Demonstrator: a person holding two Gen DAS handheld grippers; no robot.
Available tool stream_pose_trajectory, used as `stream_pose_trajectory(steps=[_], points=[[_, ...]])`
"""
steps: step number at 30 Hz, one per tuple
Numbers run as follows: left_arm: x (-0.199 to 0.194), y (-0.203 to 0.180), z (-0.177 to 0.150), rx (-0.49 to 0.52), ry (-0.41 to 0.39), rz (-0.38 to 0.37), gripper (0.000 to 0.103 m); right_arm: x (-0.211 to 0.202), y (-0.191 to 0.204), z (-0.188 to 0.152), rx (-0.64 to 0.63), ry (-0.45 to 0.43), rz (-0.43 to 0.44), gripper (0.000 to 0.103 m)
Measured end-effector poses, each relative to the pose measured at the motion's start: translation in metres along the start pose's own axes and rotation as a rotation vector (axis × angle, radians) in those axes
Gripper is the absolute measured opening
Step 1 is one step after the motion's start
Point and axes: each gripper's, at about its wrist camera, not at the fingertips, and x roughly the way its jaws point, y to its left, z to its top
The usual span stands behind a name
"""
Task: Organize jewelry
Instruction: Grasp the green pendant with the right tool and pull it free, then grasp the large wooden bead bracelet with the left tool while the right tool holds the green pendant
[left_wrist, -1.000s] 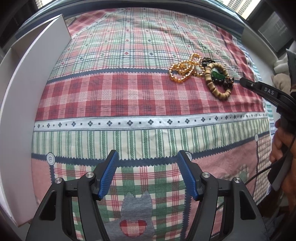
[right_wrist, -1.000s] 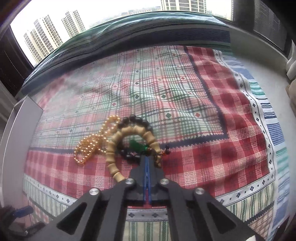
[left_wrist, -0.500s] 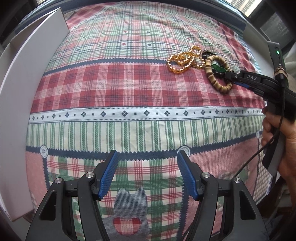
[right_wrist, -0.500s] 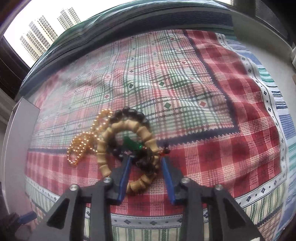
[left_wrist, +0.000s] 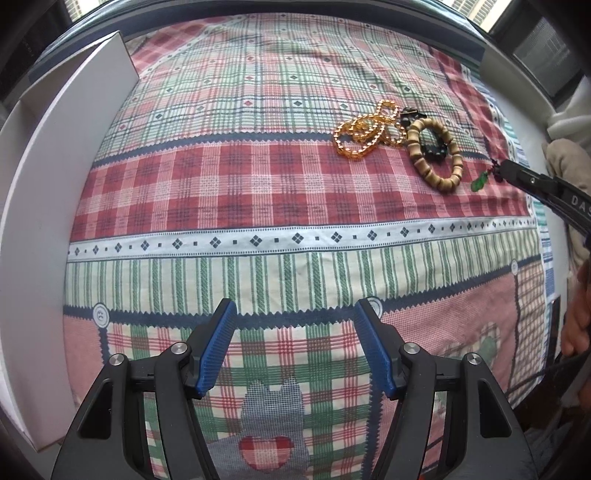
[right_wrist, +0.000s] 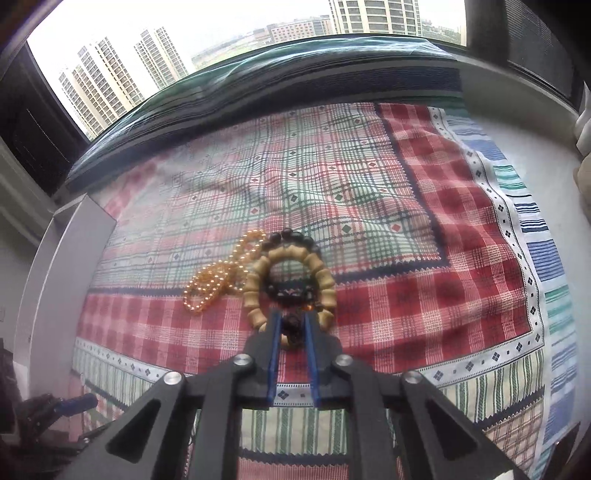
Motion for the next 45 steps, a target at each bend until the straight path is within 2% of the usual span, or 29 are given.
stream_pose_trajectory(steps=[5, 7, 9, 10, 16, 22, 26, 29, 31, 32, 33, 34, 39, 43, 45], points=[[0.004, -0.007, 0.006, 0.016, -0.006, 0.003, 0.068, -0.026, 0.006, -0.038, 0.009, 0.045, 0.031, 0.014], [0.006, -0.016, 0.011, 0.033, -0.011, 0.002, 0.068, -0.024, 0.004, -0.056, 0.012, 0.083, 0.010, 0.016], [0.008, -0.025, 0.016, 0.051, -0.016, -0.008, 0.068, -0.019, -0.003, -0.073, 0.025, 0.126, -0.032, 0.043], [0.008, -0.028, 0.018, 0.058, -0.018, -0.016, 0.068, -0.020, -0.008, -0.080, 0.047, 0.129, -0.046, 0.044], [0.010, -0.054, 0.031, 0.072, -0.033, -0.057, 0.068, -0.039, -0.031, -0.102, 0.098, 0.094, -0.082, 0.044], [0.016, -0.082, 0.072, 0.023, -0.102, -0.112, 0.068, -0.043, -0.044, -0.109, 0.148, 0.074, -0.096, 0.044], [0.044, -0.100, 0.095, -0.027, -0.091, -0.105, 0.068, -0.043, -0.045, -0.110, 0.171, 0.067, -0.085, 0.044], [0.070, -0.113, 0.107, -0.040, -0.086, -0.050, 0.067, -0.043, -0.045, -0.113, 0.183, 0.064, -0.074, 0.044], [0.087, -0.118, 0.111, -0.041, -0.067, -0.014, 0.062, -0.043, -0.045, -0.117, 0.192, 0.066, -0.067, 0.044], [0.088, -0.120, 0.111, -0.037, -0.099, 0.014, 0.059, -0.044, -0.045, -0.119, 0.195, 0.067, -0.066, 0.044], [0.088, -0.123, 0.110, -0.017, -0.128, 0.025, 0.035, -0.045, -0.046, -0.120, 0.198, 0.069, -0.066, 0.044], [0.089, -0.126, 0.109, 0.017, -0.128, 0.007, 0.016, -0.045, -0.047, -0.122, 0.202, 0.071, -0.067, 0.044], [0.074, -0.117, 0.090, 0.087, -0.127, -0.018, 0.012, -0.051, -0.055, -0.129, 0.217, 0.077, -0.079, 0.044], [0.054, -0.078, 0.061, 0.087, -0.086, -0.022, 0.013, -0.055, -0.060, -0.130, 0.217, 0.080, -0.087, 0.044], [0.049, -0.055, 0.049, 0.065, -0.039, -0.009, 0.014, -0.055, -0.060, -0.131, 0.208, 0.085, -0.089, 0.044]])
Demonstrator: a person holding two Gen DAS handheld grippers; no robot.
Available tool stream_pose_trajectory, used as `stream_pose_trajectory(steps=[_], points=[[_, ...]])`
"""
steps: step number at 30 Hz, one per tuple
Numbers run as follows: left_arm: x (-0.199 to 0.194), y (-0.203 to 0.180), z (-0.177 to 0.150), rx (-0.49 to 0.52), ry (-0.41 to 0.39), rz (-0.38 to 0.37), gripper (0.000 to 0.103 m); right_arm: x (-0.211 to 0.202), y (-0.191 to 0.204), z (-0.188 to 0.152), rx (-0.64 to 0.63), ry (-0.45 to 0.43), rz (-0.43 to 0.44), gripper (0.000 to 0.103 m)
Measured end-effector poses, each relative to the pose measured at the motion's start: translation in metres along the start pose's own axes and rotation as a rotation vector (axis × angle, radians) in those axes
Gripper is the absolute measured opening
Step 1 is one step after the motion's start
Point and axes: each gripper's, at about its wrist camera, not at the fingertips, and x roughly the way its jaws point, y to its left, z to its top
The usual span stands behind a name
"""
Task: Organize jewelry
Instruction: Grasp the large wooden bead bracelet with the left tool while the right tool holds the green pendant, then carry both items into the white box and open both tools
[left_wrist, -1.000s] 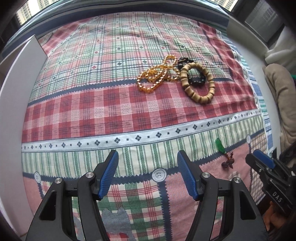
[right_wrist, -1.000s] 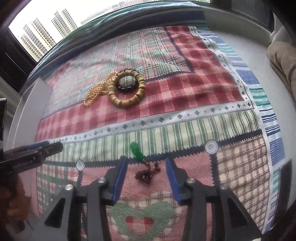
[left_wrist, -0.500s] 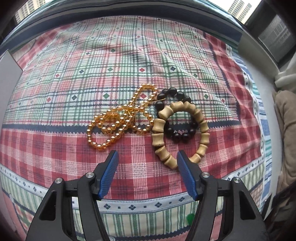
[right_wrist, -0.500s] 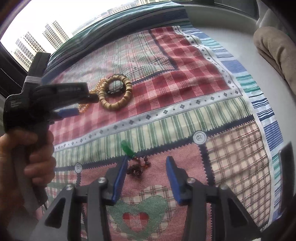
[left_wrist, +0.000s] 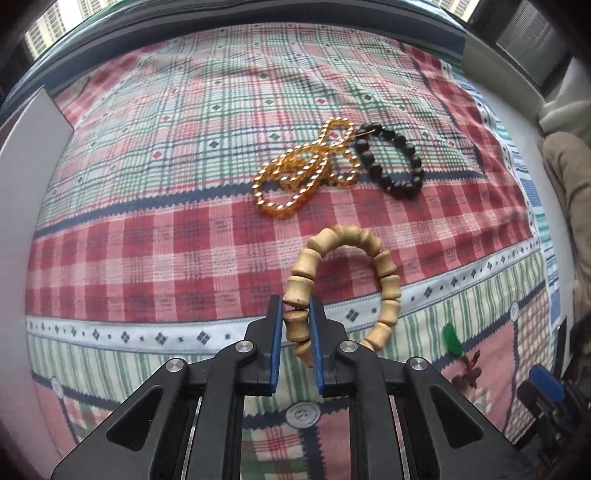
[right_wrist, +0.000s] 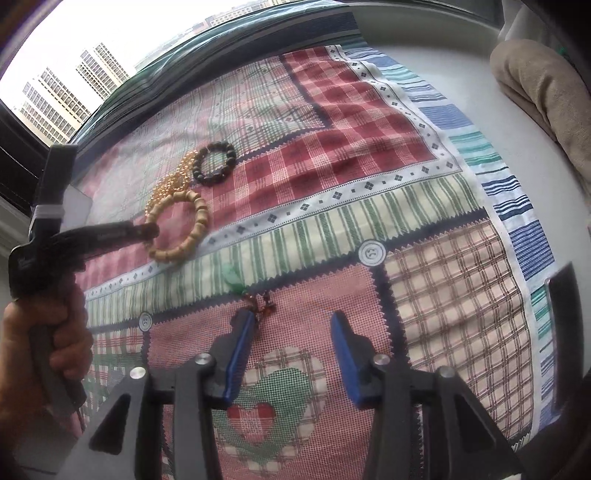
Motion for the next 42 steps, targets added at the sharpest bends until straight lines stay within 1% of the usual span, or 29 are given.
stream_pose_trajectory(steps=[1, 2, 3, 4, 6, 8, 10, 13, 15, 17, 20, 23, 24, 25, 26, 27, 28, 29, 30, 31, 34, 37, 42], points=[[-0.001, 0.010, -0.008, -0.011, 0.025, 0.011, 0.016, 0.001, 0.001, -0.001, -0.007, 0.005, -0.003, 0.044], [-0.002, 0.020, -0.015, -0.022, 0.042, 0.026, 0.022, 0.003, 0.002, -0.001, -0.014, 0.011, -0.005, 0.044], [-0.006, 0.030, -0.023, -0.035, 0.047, 0.043, 0.042, 0.005, 0.003, -0.002, -0.020, 0.018, -0.006, 0.044], [-0.012, 0.039, -0.031, -0.048, 0.033, 0.054, 0.060, 0.006, 0.006, -0.004, -0.025, 0.024, -0.007, 0.044], [-0.029, 0.050, -0.042, -0.054, -0.017, 0.057, 0.067, 0.007, 0.011, -0.007, -0.039, 0.032, -0.005, 0.044], [-0.041, 0.050, -0.049, -0.014, -0.040, 0.048, 0.068, 0.008, 0.016, -0.009, -0.052, 0.038, -0.006, 0.044], [-0.051, 0.039, -0.054, 0.052, -0.069, 0.038, 0.068, 0.008, 0.022, -0.011, -0.069, 0.039, -0.006, 0.045], [-0.055, 0.008, -0.057, 0.215, -0.107, 0.022, 0.068, 0.012, 0.031, -0.012, -0.091, 0.046, 0.000, 0.045], [-0.048, -0.015, -0.060, 0.324, -0.128, 0.037, 0.069, 0.014, 0.035, -0.013, -0.100, 0.048, 0.002, 0.045], [-0.036, -0.032, -0.058, 0.399, -0.134, 0.056, 0.069, 0.017, 0.038, -0.012, -0.110, 0.042, 0.003, 0.045], [-0.013, -0.045, -0.055, 0.446, -0.107, 0.066, 0.069, 0.027, 0.040, -0.012, -0.132, 0.050, -0.006, 0.045], [0.004, -0.045, -0.054, 0.448, -0.073, 0.078, 0.068, 0.038, 0.042, -0.009, -0.136, 0.039, 0.007, 0.045], [0.007, -0.044, -0.055, 0.444, -0.069, 0.074, 0.068, 0.043, 0.044, -0.008, -0.140, 0.035, 0.011, 0.045], [0.006, -0.042, -0.056, 0.438, -0.083, 0.062, 0.063, 0.047, 0.045, -0.007, -0.145, 0.033, 0.011, 0.045], [0.005, -0.042, -0.056, 0.438, -0.081, 0.048, 0.058, 0.053, 0.045, -0.007, -0.148, 0.036, 0.008, 0.045], [0.004, -0.041, -0.056, 0.438, -0.080, 0.019, 0.039, 0.058, 0.045, -0.006, -0.143, 0.040, 0.011, 0.045], [0.003, -0.042, -0.057, 0.442, -0.080, 0.002, 0.013, 0.062, 0.044, -0.007, -0.139, 0.043, 0.027, 0.045], [0.004, -0.045, -0.058, 0.455, -0.080, 0.016, 0.013, 0.063, 0.045, -0.006, -0.144, 0.027, 0.030, 0.032], [0.003, -0.046, -0.059, 0.462, -0.083, 0.025, 0.012, 0.063, 0.046, -0.006, -0.153, 0.023, 0.030, 0.014], [0.002, -0.047, -0.059, 0.450, -0.084, 0.014, 0.012, 0.062, 0.046, -0.005, -0.154, 0.031, 0.034, 0.013], [-0.014, -0.038, -0.057, 0.373, -0.079, -0.056, 0.012, 0.045, 0.048, -0.003, -0.147, 0.017, 0.048, 0.013], [-0.043, -0.024, -0.055, 0.295, -0.091, -0.117, 0.012, 0.020, 0.052, 0.001, -0.150, 0.004, 0.054, 0.013], [-0.095, 0.015, -0.052, 0.132, -0.101, -0.195, 0.012, -0.023, 0.065, 0.005, -0.181, -0.007, 0.060, 0.013]])
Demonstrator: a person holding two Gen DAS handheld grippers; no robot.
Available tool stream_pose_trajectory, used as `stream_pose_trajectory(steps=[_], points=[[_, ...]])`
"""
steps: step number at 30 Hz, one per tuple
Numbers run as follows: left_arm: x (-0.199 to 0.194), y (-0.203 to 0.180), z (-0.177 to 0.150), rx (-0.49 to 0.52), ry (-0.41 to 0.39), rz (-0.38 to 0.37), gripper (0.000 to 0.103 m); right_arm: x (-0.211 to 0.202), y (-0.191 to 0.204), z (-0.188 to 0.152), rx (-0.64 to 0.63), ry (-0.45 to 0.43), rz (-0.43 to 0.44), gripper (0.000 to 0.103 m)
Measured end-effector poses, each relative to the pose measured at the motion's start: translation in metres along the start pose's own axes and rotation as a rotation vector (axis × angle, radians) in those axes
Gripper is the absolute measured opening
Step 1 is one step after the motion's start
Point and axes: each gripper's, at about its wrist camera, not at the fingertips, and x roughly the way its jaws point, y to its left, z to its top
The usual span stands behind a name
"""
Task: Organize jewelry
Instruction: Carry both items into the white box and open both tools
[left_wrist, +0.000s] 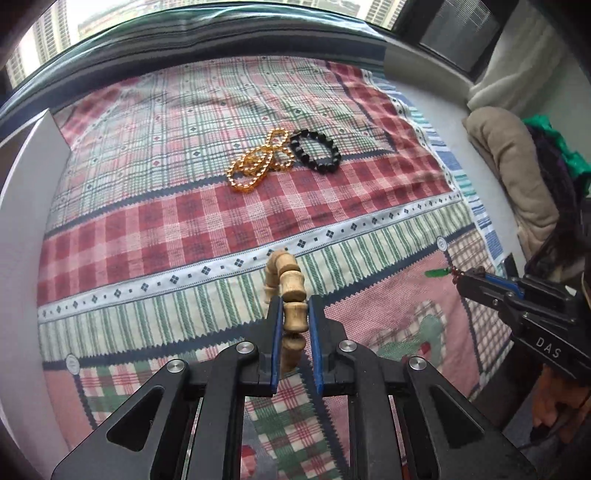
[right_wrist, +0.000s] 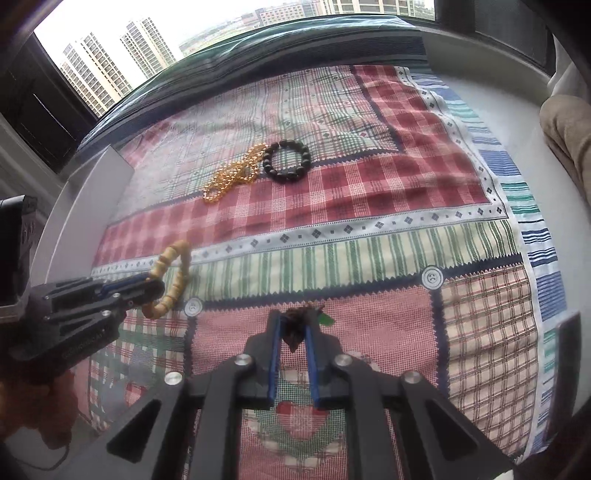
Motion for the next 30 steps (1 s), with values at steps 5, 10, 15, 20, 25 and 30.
stream_pose_trajectory(steps=[5, 10, 15, 20, 25, 30], points=[[-0.063, 0.028, -0.009, -0.138, -0.044, 0.008, 0.012, -0.034, 0.031, 0.005, -0.076, -0.005, 0.021, 0.013], [-0.125, 0.057, -0.019, -0.260, -0.082, 0.105, 0.012, -0.051, 0.084, 0.015, -0.193, 0.000, 0.078, 0.013], [-0.165, 0.087, -0.031, -0.358, -0.090, 0.219, 0.012, -0.064, 0.146, 0.025, -0.319, -0.021, 0.153, 0.013], [-0.185, 0.109, -0.042, -0.397, -0.104, 0.323, 0.012, -0.071, 0.206, 0.033, -0.433, -0.035, 0.231, 0.013], [-0.197, 0.132, -0.055, -0.446, -0.104, 0.376, 0.012, -0.071, 0.253, 0.037, -0.526, -0.039, 0.288, 0.013], [-0.210, 0.152, -0.069, -0.495, -0.104, 0.412, 0.012, -0.072, 0.288, 0.034, -0.593, -0.039, 0.331, 0.013]])
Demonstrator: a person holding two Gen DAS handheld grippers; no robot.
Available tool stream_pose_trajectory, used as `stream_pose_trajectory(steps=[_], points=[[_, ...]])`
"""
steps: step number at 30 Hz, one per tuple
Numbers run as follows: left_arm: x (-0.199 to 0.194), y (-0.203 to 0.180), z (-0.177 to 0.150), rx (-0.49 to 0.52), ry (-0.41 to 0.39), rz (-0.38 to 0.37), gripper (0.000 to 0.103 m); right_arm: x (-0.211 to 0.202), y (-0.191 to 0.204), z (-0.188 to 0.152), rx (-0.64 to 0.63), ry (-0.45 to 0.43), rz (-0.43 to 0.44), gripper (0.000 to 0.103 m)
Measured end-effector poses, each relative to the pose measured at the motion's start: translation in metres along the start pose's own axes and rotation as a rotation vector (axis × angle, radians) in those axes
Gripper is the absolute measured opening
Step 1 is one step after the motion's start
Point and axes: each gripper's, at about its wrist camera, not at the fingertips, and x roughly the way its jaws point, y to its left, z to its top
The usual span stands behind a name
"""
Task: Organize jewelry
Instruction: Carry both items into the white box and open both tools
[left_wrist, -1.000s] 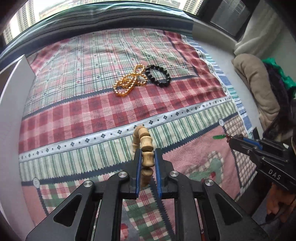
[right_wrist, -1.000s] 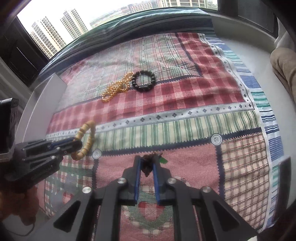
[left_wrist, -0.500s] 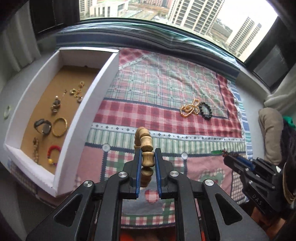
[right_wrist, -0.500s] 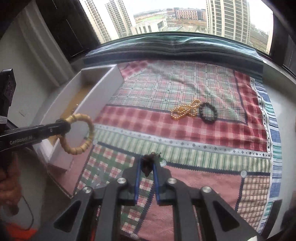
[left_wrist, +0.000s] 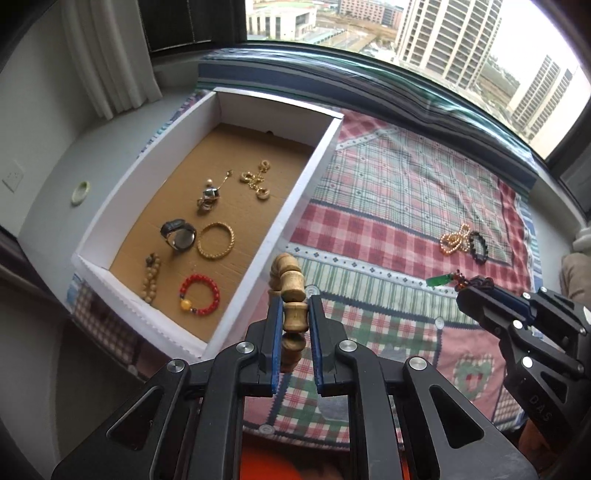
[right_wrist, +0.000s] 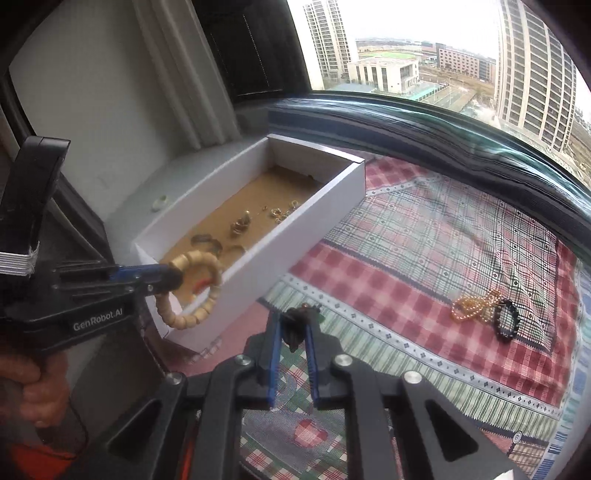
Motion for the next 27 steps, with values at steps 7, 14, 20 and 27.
stream_pose_trajectory(steps=[7, 14, 20, 27], points=[[-0.004, 0.054, 0.001, -0.116, -0.007, 0.002, 0.012, 0.023, 0.035, 0.019, -0.062, 0.016, 0.055, 0.013], [0.009, 0.126, 0.009, -0.272, 0.000, 0.002, 0.012, 0.062, 0.064, 0.053, -0.114, 0.009, 0.115, 0.013], [0.039, 0.155, 0.028, -0.329, -0.002, 0.000, 0.012, 0.111, 0.087, 0.094, -0.159, 0.003, 0.149, 0.013], [0.089, 0.168, 0.038, -0.356, 0.030, -0.004, 0.012, 0.183, 0.098, 0.113, -0.164, 0.083, 0.146, 0.013]])
